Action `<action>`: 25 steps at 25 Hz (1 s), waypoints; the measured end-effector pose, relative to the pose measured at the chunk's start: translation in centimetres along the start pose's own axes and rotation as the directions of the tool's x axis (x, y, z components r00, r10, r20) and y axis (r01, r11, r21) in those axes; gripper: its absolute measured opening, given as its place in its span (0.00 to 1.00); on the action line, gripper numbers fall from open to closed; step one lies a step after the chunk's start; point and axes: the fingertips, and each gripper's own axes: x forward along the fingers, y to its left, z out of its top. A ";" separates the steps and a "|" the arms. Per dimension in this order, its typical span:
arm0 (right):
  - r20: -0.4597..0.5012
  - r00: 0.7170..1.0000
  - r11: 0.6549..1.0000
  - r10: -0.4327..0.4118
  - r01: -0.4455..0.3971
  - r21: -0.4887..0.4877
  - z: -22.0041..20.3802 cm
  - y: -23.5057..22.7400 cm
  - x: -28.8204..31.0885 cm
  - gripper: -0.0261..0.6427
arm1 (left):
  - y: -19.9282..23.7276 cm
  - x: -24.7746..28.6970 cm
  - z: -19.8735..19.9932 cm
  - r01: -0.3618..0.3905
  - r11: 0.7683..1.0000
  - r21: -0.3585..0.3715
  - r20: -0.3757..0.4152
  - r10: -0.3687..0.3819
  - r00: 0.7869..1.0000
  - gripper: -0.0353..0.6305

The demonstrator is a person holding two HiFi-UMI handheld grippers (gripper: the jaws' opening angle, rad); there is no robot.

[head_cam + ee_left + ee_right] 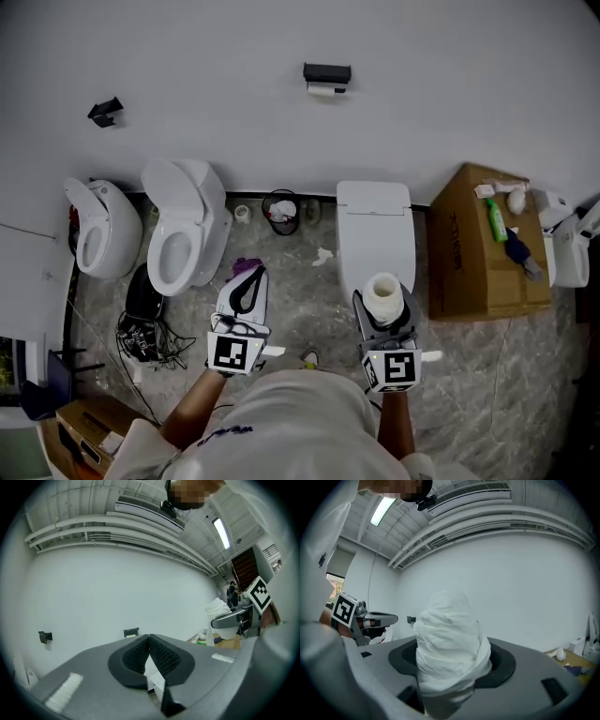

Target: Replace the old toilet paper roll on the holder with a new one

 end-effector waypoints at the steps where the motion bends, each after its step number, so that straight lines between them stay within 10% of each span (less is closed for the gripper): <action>1: -0.005 1.000 1.000 -0.002 0.002 0.004 -0.2 -0.2 0.0 0.49 | 0.0 0.2 0.0 -0.002 1.000 -0.001 0.000 0.002 1.000 0.06; 25: -0.078 0.996 0.999 0.037 -0.036 0.019 -1.8 -2.1 3.0 0.50 | 1.1 3.4 -1.2 -0.048 0.999 -0.014 -0.042 0.047 0.998 0.06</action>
